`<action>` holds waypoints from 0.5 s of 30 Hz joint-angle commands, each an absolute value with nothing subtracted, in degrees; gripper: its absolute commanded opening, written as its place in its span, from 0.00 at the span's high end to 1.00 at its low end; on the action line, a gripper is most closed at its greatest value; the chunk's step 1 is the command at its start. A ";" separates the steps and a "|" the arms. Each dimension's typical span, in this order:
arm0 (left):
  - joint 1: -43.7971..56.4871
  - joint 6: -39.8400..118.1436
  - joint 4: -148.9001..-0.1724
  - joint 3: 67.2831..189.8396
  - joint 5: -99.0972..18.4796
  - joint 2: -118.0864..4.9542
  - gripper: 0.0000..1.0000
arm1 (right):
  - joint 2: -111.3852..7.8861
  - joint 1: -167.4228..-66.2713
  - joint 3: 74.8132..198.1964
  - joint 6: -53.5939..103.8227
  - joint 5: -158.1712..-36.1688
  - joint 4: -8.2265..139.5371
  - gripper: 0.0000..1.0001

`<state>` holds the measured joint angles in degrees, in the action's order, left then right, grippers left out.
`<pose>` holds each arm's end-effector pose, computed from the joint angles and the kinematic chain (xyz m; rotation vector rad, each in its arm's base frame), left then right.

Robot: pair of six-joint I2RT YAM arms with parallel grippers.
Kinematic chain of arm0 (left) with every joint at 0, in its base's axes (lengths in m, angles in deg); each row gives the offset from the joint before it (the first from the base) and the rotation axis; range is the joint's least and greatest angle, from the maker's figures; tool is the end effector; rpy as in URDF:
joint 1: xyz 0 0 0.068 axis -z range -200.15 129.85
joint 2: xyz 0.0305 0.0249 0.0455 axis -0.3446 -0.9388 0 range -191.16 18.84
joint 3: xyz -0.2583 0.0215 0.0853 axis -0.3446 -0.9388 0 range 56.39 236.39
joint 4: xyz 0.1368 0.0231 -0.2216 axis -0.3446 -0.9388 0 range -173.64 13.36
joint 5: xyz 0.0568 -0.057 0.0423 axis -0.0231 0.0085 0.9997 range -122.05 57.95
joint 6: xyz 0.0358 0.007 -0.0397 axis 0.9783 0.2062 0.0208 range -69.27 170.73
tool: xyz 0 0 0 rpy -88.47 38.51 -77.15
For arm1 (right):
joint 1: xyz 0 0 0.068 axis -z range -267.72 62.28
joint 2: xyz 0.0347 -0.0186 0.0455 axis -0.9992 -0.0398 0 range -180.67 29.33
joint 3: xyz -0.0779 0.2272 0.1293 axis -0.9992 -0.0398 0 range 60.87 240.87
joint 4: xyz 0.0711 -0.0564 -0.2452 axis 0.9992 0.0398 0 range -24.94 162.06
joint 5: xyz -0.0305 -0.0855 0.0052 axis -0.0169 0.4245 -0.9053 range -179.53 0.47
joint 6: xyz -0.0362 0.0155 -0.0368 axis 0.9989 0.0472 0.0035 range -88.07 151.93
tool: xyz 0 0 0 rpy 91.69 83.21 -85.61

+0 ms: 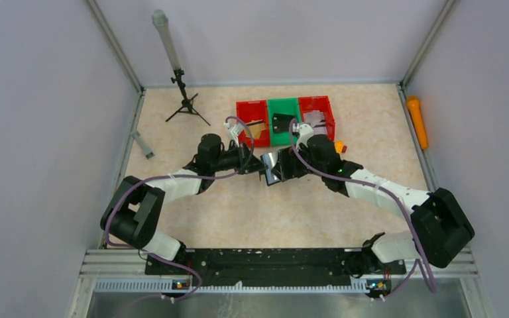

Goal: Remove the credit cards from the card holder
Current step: Open the card holder at the center of the board.

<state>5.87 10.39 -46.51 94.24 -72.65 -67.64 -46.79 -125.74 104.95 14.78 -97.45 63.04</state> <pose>0.2653 -0.1554 0.2008 0.2815 2.0671 -1.4186 0.2260 0.1830 0.2360 -0.4787 2.1198 0.7136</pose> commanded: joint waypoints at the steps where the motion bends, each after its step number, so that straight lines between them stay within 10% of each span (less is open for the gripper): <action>1: 6.20 11.64 -45.18 96.77 -72.15 -66.88 1.00 | -48.25 -127.63 108.33 17.48 -93.73 62.50 0.01; 15: 6.17 13.19 -48.07 97.75 -70.80 -67.45 1.00 | -44.71 -127.80 104.24 15.78 -74.71 61.94 0.07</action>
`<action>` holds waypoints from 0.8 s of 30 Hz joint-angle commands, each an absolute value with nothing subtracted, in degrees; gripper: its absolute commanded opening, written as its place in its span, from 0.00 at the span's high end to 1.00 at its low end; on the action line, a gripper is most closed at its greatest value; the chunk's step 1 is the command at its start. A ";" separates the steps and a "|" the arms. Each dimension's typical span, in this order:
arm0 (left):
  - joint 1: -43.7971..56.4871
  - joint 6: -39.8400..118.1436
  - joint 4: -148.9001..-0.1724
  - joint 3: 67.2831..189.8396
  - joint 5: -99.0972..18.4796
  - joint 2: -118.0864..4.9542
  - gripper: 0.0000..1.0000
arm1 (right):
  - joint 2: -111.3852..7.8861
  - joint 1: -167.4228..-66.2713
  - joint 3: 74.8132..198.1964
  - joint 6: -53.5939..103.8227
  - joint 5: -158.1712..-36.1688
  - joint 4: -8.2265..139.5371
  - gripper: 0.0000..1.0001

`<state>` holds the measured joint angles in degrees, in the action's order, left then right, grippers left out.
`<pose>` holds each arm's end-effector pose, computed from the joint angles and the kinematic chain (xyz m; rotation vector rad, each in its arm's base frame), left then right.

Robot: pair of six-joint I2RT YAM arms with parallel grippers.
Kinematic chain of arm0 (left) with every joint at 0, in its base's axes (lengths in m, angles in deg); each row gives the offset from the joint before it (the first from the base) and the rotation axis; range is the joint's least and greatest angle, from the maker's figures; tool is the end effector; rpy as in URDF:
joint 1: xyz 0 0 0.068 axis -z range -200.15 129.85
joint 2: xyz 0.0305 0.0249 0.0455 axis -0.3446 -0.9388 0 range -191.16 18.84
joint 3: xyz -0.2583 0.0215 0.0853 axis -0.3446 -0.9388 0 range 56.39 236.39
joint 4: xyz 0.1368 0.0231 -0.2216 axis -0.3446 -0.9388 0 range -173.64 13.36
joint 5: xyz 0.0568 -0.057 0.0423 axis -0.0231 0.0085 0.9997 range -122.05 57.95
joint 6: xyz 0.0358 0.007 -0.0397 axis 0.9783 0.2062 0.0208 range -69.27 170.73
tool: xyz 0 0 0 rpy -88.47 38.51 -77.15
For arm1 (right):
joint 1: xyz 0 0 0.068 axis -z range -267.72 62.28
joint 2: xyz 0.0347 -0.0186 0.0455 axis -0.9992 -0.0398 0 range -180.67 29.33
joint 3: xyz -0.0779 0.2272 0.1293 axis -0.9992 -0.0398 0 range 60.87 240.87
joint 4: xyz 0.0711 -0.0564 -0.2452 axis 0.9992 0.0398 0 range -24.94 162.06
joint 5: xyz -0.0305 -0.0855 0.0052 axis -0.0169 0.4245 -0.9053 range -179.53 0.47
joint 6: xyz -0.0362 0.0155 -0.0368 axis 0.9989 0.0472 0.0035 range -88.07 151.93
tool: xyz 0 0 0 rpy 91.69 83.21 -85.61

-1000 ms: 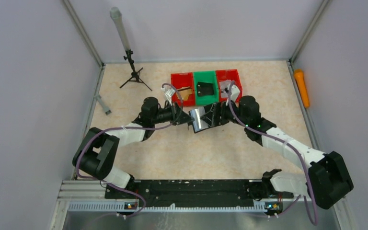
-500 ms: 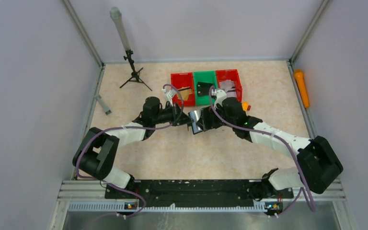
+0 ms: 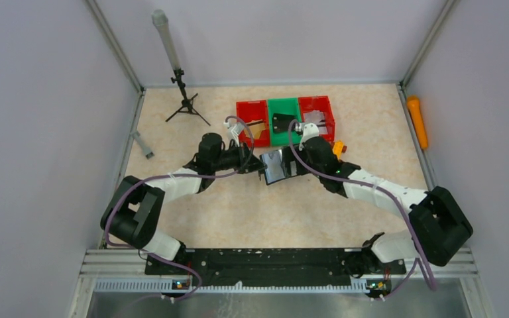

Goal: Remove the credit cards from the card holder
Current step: Open the card holder at the center of the board.

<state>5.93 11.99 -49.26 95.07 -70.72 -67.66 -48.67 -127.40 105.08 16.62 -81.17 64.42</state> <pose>0.2671 -0.1556 0.2003 0.2704 2.0910 -1.3695 0.2291 0.1835 0.2256 -0.3739 2.1372 0.4013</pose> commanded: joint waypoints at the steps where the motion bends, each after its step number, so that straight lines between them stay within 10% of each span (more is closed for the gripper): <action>1: 6.21 13.20 -48.11 97.78 -70.81 -67.38 1.00 | -44.00 -127.68 103.80 15.62 -74.30 61.71 0.07; 12: 6.21 13.29 -48.24 97.61 -70.80 -66.95 1.00 | -42.79 -120.43 100.97 11.52 -87.42 58.35 0.27; 24: 6.19 12.87 -47.27 97.54 -71.83 -67.35 1.00 | -43.35 -116.55 98.50 8.42 -107.73 49.80 0.86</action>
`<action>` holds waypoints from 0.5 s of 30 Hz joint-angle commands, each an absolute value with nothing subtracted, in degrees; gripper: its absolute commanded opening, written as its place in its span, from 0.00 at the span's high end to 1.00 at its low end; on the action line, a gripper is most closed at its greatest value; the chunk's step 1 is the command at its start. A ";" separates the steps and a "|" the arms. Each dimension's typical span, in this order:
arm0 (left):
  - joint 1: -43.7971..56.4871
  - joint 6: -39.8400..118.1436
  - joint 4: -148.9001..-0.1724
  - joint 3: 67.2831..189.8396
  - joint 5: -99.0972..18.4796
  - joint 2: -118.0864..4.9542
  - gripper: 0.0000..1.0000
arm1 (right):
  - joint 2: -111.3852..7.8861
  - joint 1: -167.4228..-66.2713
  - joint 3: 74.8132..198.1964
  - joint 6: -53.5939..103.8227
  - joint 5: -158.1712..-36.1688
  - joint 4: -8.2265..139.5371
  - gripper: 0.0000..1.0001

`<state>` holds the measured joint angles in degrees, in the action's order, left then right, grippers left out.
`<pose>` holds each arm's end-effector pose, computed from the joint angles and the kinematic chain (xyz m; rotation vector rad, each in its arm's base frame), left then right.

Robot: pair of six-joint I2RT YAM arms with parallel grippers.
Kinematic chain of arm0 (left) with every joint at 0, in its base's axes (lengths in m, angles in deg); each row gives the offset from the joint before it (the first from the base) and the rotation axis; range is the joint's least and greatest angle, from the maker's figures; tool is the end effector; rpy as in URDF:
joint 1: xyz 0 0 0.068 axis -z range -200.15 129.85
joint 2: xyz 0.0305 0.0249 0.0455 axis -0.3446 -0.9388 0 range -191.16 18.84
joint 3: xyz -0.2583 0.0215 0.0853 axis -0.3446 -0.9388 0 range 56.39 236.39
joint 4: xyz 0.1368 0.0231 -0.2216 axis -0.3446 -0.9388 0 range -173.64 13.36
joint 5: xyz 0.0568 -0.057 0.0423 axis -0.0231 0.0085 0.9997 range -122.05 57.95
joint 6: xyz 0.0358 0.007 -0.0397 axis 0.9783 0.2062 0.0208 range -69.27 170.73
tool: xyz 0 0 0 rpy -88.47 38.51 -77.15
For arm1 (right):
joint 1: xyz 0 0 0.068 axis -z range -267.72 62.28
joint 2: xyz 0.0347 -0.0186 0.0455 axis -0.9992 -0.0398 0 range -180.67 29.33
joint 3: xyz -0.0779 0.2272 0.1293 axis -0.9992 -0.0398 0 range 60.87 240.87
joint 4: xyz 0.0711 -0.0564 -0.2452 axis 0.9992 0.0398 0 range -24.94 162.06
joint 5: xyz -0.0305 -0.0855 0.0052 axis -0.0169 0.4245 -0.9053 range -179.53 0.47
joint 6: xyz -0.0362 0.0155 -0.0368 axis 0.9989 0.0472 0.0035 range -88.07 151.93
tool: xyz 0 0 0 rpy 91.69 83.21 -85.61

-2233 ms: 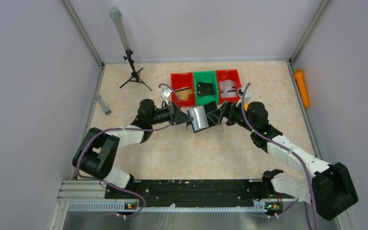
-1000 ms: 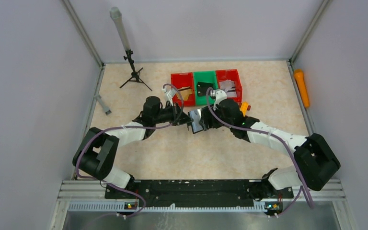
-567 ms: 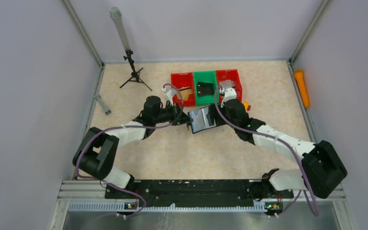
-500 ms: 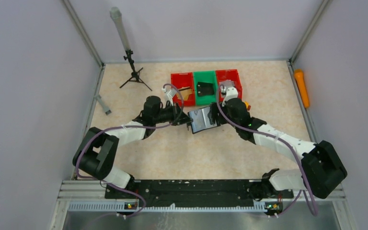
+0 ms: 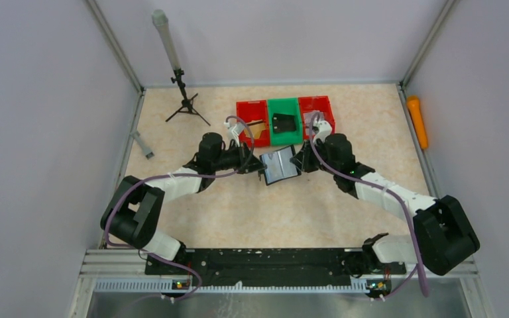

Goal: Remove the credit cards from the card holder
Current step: Open the card holder at the center of the board.

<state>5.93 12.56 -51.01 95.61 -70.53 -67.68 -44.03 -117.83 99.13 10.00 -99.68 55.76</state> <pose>0.2677 -0.1558 0.2001 0.2697 2.1096 -1.3588 0.2369 0.1447 0.2272 -0.2657 2.0794 0.7431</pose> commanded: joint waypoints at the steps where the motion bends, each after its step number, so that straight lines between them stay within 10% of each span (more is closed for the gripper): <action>1: 6.21 12.52 -46.69 97.44 -72.11 -67.50 1.00 | -43.35 -116.33 98.24 8.19 -108.34 49.35 0.92; 15: 6.21 11.33 -44.12 97.02 -73.20 -69.52 0.36 | -42.71 -112.12 94.50 0.25 -119.91 39.87 1.00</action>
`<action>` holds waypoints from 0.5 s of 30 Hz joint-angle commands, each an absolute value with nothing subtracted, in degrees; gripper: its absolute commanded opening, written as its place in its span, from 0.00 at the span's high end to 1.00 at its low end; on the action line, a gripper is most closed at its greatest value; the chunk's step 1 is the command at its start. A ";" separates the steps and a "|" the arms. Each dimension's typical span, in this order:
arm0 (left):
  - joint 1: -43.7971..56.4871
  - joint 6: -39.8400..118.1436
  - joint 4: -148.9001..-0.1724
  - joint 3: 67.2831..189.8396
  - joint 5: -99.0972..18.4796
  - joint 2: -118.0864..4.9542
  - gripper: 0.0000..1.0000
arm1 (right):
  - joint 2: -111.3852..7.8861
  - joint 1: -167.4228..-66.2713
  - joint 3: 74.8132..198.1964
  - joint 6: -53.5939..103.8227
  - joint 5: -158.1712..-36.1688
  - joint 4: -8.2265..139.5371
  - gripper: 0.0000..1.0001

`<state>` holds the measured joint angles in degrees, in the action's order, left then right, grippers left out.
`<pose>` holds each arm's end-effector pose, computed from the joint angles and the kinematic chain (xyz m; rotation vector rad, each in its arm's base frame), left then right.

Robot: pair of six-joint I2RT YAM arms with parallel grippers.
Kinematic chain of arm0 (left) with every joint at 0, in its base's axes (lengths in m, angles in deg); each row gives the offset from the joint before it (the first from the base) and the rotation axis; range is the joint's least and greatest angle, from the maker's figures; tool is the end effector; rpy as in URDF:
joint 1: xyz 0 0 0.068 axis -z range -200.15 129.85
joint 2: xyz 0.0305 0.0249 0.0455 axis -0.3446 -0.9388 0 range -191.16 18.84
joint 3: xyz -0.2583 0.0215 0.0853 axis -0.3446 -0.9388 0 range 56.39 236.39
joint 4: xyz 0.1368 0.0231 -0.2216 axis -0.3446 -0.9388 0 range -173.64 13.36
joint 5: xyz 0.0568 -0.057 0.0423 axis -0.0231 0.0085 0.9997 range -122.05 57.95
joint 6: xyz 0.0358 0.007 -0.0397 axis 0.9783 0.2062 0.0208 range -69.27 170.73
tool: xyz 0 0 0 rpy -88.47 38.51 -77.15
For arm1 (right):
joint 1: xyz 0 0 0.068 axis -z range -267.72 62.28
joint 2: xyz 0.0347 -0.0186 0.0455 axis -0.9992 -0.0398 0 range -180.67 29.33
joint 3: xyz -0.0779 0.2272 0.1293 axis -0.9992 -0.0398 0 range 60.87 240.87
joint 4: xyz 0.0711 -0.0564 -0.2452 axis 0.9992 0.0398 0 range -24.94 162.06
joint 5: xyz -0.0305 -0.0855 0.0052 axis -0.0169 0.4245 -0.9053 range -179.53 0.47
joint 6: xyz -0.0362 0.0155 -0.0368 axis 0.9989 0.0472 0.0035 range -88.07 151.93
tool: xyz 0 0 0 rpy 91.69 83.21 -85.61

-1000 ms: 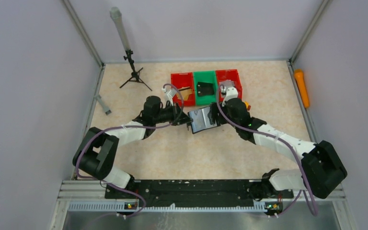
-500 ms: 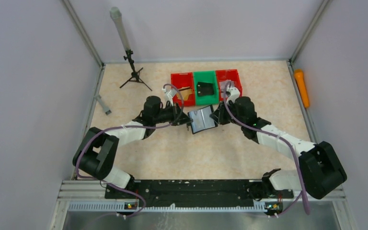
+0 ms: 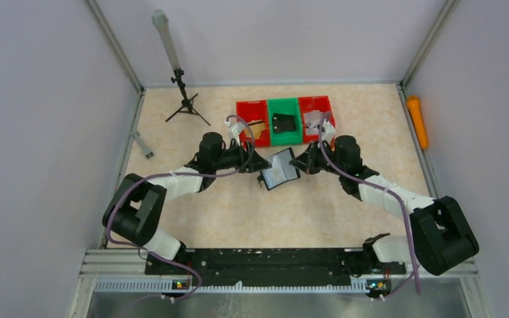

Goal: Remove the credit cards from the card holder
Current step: Open the card holder at the center of the board.

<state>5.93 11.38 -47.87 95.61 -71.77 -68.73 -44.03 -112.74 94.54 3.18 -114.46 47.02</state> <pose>0.2702 -0.1577 0.2002 0.2801 2.0798 -1.3938 0.2383 0.1278 0.2169 -0.2392 2.0444 1.0264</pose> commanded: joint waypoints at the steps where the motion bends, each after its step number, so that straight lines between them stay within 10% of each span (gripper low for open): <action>1: 6.14 11.23 -44.12 97.19 -73.37 -69.94 0.35 | -42.48 -112.01 94.39 -0.10 -120.24 39.51 1.00; 15: 5.24 2.96 -30.72 95.43 -79.77 -73.33 0.58 | -40.33 -108.94 92.07 -4.68 -124.57 34.72 1.00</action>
